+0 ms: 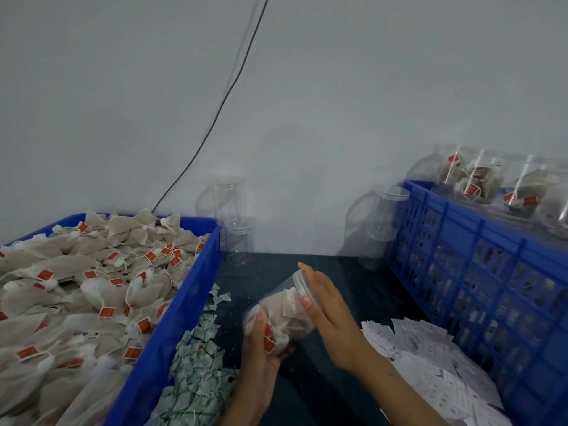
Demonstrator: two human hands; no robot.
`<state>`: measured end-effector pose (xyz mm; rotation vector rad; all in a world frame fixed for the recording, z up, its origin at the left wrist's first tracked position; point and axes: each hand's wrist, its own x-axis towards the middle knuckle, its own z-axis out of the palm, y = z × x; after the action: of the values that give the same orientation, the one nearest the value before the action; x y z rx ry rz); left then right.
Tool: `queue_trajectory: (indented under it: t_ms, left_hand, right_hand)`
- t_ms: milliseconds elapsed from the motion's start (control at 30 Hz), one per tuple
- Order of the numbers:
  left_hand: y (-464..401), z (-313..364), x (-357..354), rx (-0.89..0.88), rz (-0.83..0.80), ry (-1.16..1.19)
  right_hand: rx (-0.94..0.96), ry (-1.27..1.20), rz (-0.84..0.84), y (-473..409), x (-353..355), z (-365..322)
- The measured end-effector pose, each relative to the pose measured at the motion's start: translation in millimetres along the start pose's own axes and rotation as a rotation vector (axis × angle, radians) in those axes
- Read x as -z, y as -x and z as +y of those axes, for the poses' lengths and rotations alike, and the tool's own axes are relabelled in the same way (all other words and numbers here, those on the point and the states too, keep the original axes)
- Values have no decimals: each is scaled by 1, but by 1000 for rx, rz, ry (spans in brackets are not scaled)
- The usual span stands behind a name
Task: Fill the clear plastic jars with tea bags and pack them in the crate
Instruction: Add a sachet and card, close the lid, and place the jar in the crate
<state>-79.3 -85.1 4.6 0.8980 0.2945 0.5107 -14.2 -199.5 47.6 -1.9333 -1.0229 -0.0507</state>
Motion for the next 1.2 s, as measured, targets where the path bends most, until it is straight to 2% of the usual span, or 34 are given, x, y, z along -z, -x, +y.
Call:
queue_trajectory:
  t_ms: [100, 200, 300, 367, 500, 600, 667, 767, 833, 967, 1033, 1100, 1200]
  left_hand:
    - [-1, -2, 2, 28, 3, 12]
    - [2, 1, 6, 185, -122, 100]
    - [0, 3, 10, 432, -183, 274]
    - [-2, 3, 9, 469, -171, 299]
    - [-4, 1, 6, 376, -85, 254]
    - [-3, 3, 6, 261, -65, 252]
    - [-1, 5, 4, 254, -82, 310]
    - [2, 9, -5, 307, -187, 380]
    - [4, 13, -12, 337, -262, 283]
    - [4, 26, -33, 320, -356, -17]
    - [3, 33, -48, 191, -313, -178]
    - [4, 41, -67, -10, -241, -286]
    - [10, 53, -108, -249, -302, -381]
  right_hand:
    - [-34, -150, 24, 0, 0, -6]
    - [-87, -386, 37, -1, 7, -10]
    - [-130, -379, 71, -1, 6, -8]
    - [-168, -407, 118, -2, 3, -6]
    - [-172, -386, 118, -7, 6, -7]
    - [-182, -509, 134, -6, 5, -12]
    - [-237, -629, 172, -2, -1, -11]
    - [-313, -602, 115, 9, -14, -11]
    - [-310, -579, 124, 15, -19, -11]
    - [-283, -559, 275, 17, 4, -16]
    - [-270, -539, 364, 17, 25, -22]
    - [-243, -493, 423, 18, 48, -28]
    - [-194, -450, 524, 21, 89, -38]
